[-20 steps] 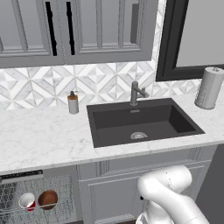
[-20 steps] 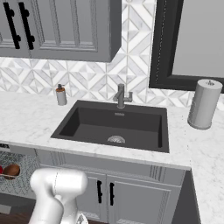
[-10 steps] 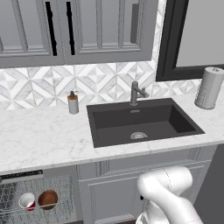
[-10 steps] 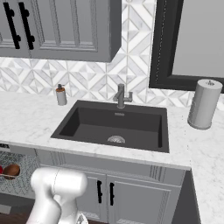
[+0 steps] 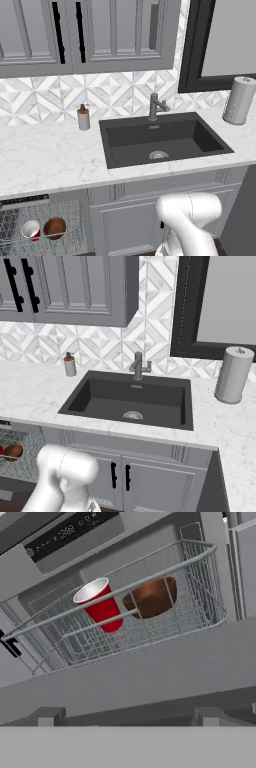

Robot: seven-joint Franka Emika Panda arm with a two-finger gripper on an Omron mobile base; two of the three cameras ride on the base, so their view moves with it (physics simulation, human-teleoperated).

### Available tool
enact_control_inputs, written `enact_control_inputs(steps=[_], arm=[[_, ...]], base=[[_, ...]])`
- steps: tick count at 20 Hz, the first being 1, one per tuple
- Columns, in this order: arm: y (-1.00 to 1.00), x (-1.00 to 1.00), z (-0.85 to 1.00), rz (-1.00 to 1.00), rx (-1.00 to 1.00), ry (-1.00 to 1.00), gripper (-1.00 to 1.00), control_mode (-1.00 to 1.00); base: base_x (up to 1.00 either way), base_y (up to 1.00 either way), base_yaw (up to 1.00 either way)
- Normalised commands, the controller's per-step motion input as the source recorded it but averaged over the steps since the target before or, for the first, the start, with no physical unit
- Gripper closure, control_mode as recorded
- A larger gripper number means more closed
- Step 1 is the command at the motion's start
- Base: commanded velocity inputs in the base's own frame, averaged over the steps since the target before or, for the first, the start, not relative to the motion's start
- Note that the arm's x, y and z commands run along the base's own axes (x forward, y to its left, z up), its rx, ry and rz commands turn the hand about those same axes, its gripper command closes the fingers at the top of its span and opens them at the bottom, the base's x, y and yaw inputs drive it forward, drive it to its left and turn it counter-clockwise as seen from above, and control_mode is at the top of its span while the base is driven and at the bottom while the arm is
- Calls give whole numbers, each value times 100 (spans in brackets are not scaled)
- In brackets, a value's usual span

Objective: Pick up the cup and bowl from the counter, place them in the dishwasher, and close the dishwasher door.

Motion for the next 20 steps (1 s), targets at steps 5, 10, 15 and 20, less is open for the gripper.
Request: enact_control_inputs(steps=[5, 10, 15, 20], arm=[[34, 6, -45, 0, 0, 0, -100, -100], [31, 8, -33, 0, -1, 0, -100, -100], [27, 2, -52, 0, -6, 0, -100, -100], [13, -35, -49, 5, -5, 0, -100, -100]], base=[[0, 0, 0], [0, 0, 0], [0, 0, 0], [0, 0, 0]])
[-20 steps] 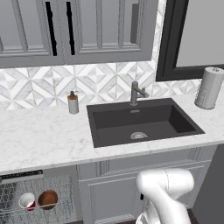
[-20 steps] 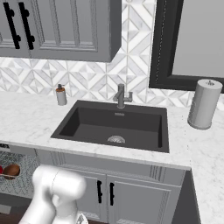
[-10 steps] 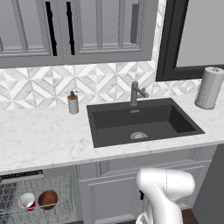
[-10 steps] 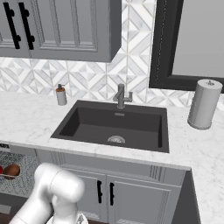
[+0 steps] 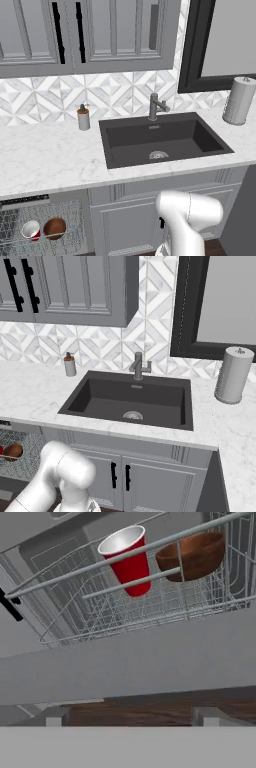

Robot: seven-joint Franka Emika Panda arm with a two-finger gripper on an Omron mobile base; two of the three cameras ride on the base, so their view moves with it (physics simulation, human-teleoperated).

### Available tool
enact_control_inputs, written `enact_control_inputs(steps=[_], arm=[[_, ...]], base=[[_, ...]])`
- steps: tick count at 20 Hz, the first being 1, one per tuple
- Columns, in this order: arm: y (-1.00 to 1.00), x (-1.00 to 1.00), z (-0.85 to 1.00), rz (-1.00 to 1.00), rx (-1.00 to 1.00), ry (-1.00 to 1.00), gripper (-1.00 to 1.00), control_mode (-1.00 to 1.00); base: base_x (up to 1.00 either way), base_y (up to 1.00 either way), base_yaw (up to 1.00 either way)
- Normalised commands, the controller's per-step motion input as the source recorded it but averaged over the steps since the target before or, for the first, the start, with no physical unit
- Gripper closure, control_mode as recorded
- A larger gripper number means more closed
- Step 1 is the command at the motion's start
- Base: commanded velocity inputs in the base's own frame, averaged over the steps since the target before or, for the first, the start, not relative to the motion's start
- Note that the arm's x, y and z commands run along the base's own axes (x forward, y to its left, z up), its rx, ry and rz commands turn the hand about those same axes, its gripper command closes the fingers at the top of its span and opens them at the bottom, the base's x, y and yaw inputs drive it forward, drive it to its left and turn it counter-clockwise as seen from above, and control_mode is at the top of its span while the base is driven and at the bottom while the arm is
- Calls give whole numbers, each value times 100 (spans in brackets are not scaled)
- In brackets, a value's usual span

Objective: Pick up the cup and bowl from the counter, place them in the dishwasher, and close the dishwasher door.

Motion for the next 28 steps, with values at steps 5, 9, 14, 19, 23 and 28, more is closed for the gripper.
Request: enact_control_inputs(steps=[5, 9, 14, 19, 23, 28], arm=[[0, -23, -43, 7, -2, 0, -100, -100], [0, 9, -45, 1, -5, 0, -100, -100], [0, 20, -21, 2, -1, -8, -100, -100], [-6, 6, -5, 1, 0, -19, -100, -100], [-11, 10, -4, 0, 0, -16, -100, -100], [-19, 34, -16, 0, 0, -4, -100, -100]], base=[[0, 0, 0], [0, 0, 0], [0, 0, 0], [0, 0, 0], [0, 0, 0], [0, 0, 0]])
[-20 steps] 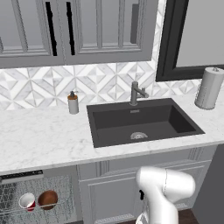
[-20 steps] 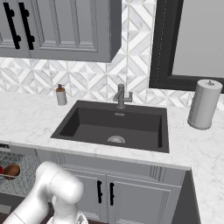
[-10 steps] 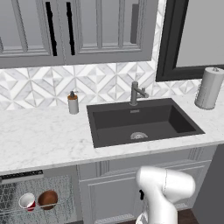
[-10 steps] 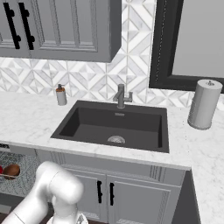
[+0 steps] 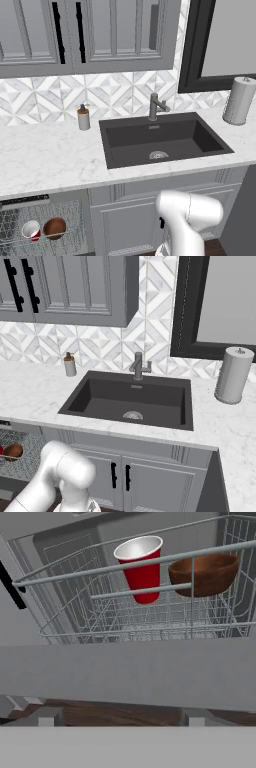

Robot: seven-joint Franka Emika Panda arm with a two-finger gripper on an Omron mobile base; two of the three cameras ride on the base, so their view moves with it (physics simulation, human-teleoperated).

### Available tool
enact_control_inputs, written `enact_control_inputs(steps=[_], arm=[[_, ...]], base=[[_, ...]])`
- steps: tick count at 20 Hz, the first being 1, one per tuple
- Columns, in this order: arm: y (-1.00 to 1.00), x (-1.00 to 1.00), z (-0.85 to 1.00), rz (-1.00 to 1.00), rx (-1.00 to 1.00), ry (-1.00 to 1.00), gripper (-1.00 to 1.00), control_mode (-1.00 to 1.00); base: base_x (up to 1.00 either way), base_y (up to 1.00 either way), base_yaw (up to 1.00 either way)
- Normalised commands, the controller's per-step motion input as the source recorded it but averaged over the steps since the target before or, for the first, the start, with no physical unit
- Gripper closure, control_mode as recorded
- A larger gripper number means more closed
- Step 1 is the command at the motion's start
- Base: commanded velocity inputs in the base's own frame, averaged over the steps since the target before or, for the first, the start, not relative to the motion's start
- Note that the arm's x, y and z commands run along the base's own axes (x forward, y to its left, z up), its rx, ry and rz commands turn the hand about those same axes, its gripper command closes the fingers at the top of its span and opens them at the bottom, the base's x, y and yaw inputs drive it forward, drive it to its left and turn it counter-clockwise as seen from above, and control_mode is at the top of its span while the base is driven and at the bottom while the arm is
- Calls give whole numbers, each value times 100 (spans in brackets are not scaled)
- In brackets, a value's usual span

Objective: Pick up the cup and bowl from the counter, place them in the dishwasher, and close the dishwasher door.

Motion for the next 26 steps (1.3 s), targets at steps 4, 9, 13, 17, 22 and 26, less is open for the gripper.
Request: enact_control_inputs(steps=[4, 9, 13, 17, 22, 26], arm=[[-28, 49, -8, 0, 0, -12, -100, -100], [-34, 64, 0, 0, 0, -21, -100, -100], [-39, 62, 0, 0, 0, -24, -100, -100], [-38, 58, 0, 0, 0, -22, -100, -100], [-35, 56, 0, 0, 3, -25, -100, -100], [-26, 58, 0, -1, 3, -25, -100, -100]], base=[[0, 0, 0], [0, 0, 0], [0, 0, 0], [0, 0, 0], [0, 0, 0], [0, 0, 0]])
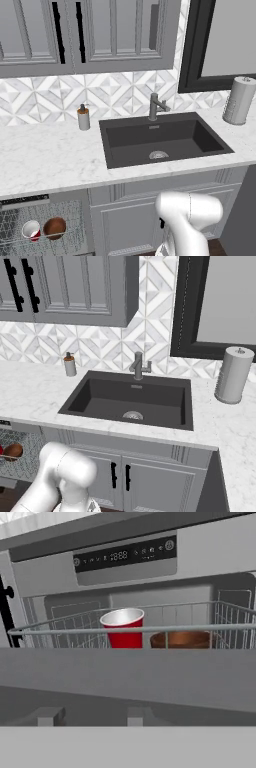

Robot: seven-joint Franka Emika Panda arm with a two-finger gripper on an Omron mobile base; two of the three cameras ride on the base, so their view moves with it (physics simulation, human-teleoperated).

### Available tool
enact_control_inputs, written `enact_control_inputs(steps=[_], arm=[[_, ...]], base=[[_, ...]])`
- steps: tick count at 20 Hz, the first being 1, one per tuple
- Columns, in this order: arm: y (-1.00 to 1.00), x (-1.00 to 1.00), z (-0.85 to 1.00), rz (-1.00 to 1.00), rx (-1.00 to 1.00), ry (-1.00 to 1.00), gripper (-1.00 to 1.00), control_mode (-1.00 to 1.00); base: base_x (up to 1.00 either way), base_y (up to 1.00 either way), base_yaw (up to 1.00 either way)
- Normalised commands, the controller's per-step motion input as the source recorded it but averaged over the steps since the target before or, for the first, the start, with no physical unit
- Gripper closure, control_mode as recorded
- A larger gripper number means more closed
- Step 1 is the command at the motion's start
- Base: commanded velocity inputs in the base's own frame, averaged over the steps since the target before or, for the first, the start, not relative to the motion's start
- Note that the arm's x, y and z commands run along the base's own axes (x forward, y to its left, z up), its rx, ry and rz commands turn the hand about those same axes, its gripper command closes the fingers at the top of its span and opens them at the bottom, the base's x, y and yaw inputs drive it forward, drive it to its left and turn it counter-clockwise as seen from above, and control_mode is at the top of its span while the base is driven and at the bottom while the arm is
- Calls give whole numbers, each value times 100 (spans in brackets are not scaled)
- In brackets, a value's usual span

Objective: Pick up the cup and bowl from the counter, place them in the dishwasher, and close the dishwasher door.

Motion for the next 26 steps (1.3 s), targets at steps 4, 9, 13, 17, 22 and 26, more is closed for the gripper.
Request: enact_control_inputs(steps=[4, 9, 13, 17, 22, 26], arm=[[-19, 62, 0, -2, 1, -20, -100, -100], [-17, 65, 0, -2, 2, -20, -100, -100], [-18, 76, 0, -8, 6, -21, -100, -100], [-15, 82, 0, -9, 7, -20, -100, -100], [-13, 75, 0, -7, 7, -19, -100, -100], [-8, 71, 0, -5, 4, -17, -100, -100]], base=[[0, 0, 0], [0, 0, 0], [0, 0, 0], [0, 0, 0], [0, 0, 0], [0, 0, 0]])
